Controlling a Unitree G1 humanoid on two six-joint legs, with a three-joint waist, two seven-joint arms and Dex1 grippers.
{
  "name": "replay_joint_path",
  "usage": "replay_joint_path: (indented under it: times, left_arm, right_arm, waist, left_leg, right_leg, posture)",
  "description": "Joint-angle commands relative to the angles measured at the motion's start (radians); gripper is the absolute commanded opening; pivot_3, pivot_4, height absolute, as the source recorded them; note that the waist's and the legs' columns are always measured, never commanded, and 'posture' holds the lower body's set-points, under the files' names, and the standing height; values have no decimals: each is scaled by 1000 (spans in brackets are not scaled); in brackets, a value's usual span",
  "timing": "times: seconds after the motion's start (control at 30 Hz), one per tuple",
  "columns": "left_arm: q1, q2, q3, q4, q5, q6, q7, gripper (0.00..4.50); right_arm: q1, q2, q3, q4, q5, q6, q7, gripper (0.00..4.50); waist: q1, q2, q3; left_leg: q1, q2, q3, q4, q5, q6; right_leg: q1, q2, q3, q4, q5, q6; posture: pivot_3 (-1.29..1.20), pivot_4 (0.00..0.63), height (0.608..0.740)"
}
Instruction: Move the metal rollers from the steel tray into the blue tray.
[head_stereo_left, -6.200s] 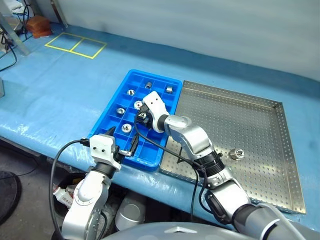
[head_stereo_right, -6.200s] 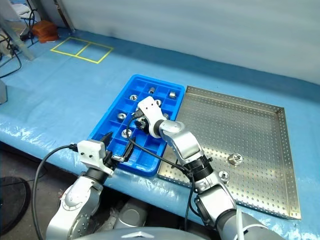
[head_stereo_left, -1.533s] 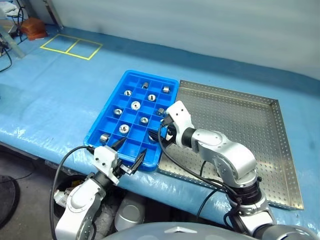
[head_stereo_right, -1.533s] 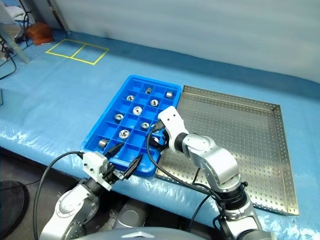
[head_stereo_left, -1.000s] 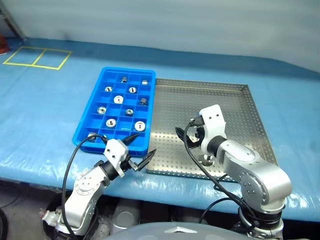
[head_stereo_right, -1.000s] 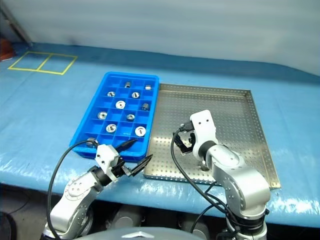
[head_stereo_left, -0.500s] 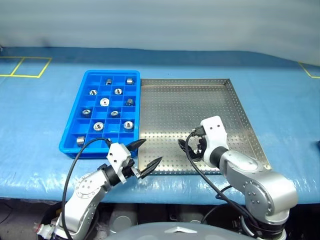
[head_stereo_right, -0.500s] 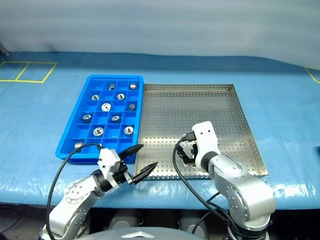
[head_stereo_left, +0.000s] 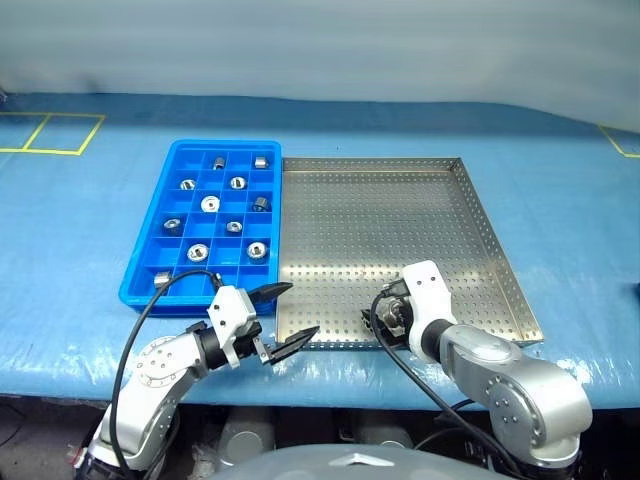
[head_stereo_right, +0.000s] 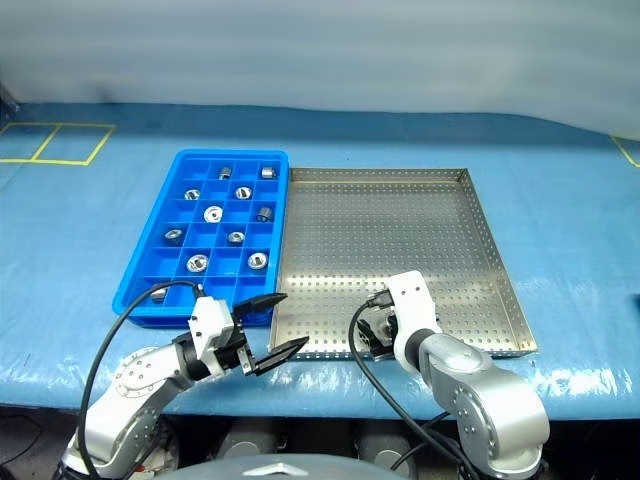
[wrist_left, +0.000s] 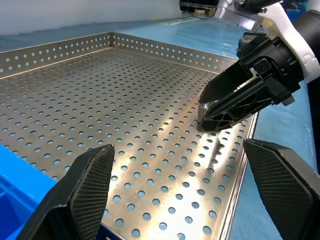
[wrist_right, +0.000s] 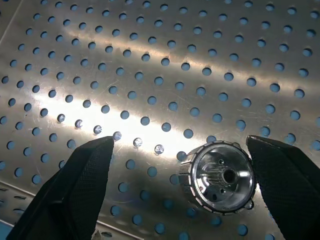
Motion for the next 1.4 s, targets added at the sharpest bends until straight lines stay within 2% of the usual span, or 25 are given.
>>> replay_joint_path:
  times: [0.03,0.13,0.4,0.43,0.63,0.8,0.97,1.1,1.23,1.4]
  left_arm:
    - [-16,-9,29,11,-22,-45,-18,4500]
    - [28,-18,3,-40,-4,-54,3,4500]
    - [78,-27,-14,-100,16,-70,43,4500]
    - [81,-29,-14,-100,18,-76,47,4500]
    - [103,-54,-7,-102,34,-109,90,4500]
    - [137,-103,19,-108,62,-145,174,4500]
    - [176,-164,65,-116,95,-186,279,4500]
    - [164,-222,100,-82,139,-201,378,4500]
    - [157,-310,40,-248,240,-52,547,4500]
    - [219,-336,22,-333,284,8,614,4500]
  right_arm:
    - [20,-17,1,11,-16,-20,-12,4482]
    - [27,-35,2,20,-22,-26,-14,4482]
    - [2,-72,1,26,-10,-27,4,1925]
    - [-4,-75,4,24,-9,-25,5,1711]
    - [-82,-89,10,20,-2,-34,18,1708]
    - [-194,-77,11,52,1,-117,35,1708]
    - [-309,-67,64,173,-12,-261,47,1708]
    - [-384,-46,114,278,-12,-390,75,1708]
    - [-426,-28,194,384,-23,-570,131,1708]
    - [-437,-8,270,482,-28,-722,199,1708]
  waist:
    - [0,0,0]
    - [-2,0,0]
    - [1,-1,0]
    - [0,-1,0]
    - [2,-1,0]
    - [11,-1,1]
    - [34,-1,1]
    - [66,-1,1]
    - [109,-2,2]
    - [172,-3,2]
  left_leg:
    - [0,0,0,0,0,0]
    - [0,0,1,0,0,0]
    - [0,0,0,0,0,0]
    - [0,0,0,0,0,0]
    - [0,0,0,-1,0,0]
    - [0,0,0,-1,0,0]
    - [0,0,0,-1,0,0]
    - [-1,0,0,-1,0,0]
    - [-2,0,0,-1,0,0]
    - [-2,0,0,-2,-1,1]
  right_leg:
    - [0,0,0,0,0,0]
    - [0,0,0,0,0,0]
    - [0,0,0,-1,0,0]
    - [0,0,0,-1,0,0]
    - [0,0,1,-1,0,0]
    - [0,0,1,-1,0,1]
    - [0,0,0,-1,0,1]
    - [0,1,-1,-1,1,2]
    - [0,1,-2,-2,4,7]
    - [0,1,-2,-4,4,7]
  posture:
    - [177,150,740]
    - [176,150,740]
    - [184,150,740]
    - [195,150,740]
    - [227,150,740]
    - [288,150,740]
    - [383,150,740]
    - [464,150,740]
    - [529,150,740]
    - [589,150,740]
